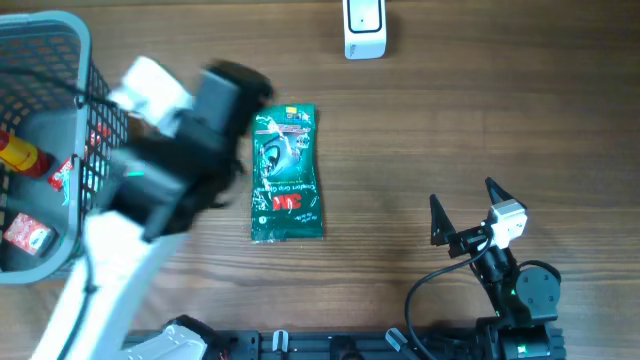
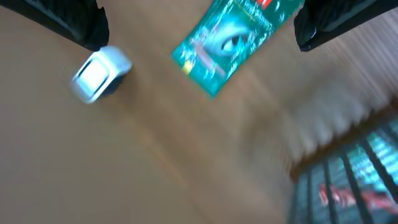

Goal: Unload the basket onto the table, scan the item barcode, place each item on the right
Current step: 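Carry the green bag out with the left gripper and drop it on the table, then reach the left gripper into the basket and grasp the green-capped jar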

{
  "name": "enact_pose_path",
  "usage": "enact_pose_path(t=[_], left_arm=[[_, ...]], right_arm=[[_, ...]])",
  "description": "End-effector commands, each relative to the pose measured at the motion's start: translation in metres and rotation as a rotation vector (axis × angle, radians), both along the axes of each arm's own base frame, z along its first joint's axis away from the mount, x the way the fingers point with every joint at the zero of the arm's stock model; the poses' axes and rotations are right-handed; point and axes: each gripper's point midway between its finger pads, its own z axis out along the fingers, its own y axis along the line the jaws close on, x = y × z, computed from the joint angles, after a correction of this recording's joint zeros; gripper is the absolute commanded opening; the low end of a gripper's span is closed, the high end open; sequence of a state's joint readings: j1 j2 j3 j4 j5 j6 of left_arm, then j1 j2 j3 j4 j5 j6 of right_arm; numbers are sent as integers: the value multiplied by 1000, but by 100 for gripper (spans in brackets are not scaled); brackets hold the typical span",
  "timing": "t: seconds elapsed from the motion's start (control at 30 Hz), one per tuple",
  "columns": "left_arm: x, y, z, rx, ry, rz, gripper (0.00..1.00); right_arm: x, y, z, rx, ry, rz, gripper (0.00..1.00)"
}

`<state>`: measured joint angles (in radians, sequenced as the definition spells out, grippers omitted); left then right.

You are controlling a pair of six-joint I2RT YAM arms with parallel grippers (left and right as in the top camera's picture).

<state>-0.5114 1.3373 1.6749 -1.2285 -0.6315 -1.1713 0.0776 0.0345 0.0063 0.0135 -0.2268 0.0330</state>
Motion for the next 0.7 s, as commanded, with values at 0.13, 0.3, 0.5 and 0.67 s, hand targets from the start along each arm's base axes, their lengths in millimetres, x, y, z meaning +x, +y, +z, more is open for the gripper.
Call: enact_pose_path(t=[0.13, 0.3, 0.5, 0.67], left_arm=[[-17, 188, 32, -218, -29, 434, 100], [-51, 266, -5, -385, 41, 695, 100], [-88, 279, -65, -659, 174, 1177, 100], [-89, 282, -122, -754, 365, 1433, 100]], right_arm=[[1, -3, 1, -4, -8, -16, 100], [1, -3, 1, -5, -8, -16, 100], [1, -3, 1, -5, -8, -16, 100], [1, -3, 1, -4, -8, -16, 99]])
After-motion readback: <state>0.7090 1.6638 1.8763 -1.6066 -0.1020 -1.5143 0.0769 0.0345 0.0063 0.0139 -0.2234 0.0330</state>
